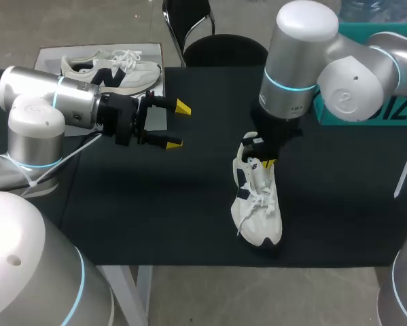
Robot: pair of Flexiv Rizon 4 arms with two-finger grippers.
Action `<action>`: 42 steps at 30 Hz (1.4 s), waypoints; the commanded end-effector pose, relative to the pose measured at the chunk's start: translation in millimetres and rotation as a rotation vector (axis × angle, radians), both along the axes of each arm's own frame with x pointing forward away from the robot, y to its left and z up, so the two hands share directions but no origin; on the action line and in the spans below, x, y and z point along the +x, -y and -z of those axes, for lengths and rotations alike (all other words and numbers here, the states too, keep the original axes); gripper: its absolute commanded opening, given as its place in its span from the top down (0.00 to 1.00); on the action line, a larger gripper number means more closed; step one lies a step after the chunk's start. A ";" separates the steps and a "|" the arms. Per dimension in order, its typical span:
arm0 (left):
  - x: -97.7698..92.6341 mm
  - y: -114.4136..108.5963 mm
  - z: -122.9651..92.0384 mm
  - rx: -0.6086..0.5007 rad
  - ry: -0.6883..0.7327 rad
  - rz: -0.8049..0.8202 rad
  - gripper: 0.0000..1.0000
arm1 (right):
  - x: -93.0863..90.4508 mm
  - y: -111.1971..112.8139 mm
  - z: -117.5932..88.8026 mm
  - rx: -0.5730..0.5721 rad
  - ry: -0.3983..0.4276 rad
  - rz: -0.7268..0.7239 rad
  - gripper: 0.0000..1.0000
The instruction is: Take the shoe out of the shoebox, open the shoe tongue, remove and reinsert the insole, then place the shoe into the shoebox
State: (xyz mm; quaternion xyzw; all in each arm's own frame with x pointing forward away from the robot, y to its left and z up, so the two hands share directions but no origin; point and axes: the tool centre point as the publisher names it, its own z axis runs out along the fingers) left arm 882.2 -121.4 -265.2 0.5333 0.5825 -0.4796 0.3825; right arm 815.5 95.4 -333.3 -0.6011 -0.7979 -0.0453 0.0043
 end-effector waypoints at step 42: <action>0.4 0.3 0.0 0.001 0.001 0.001 0.00 | 62.1 3.3 -48.5 0.160 -0.243 -0.688 0.00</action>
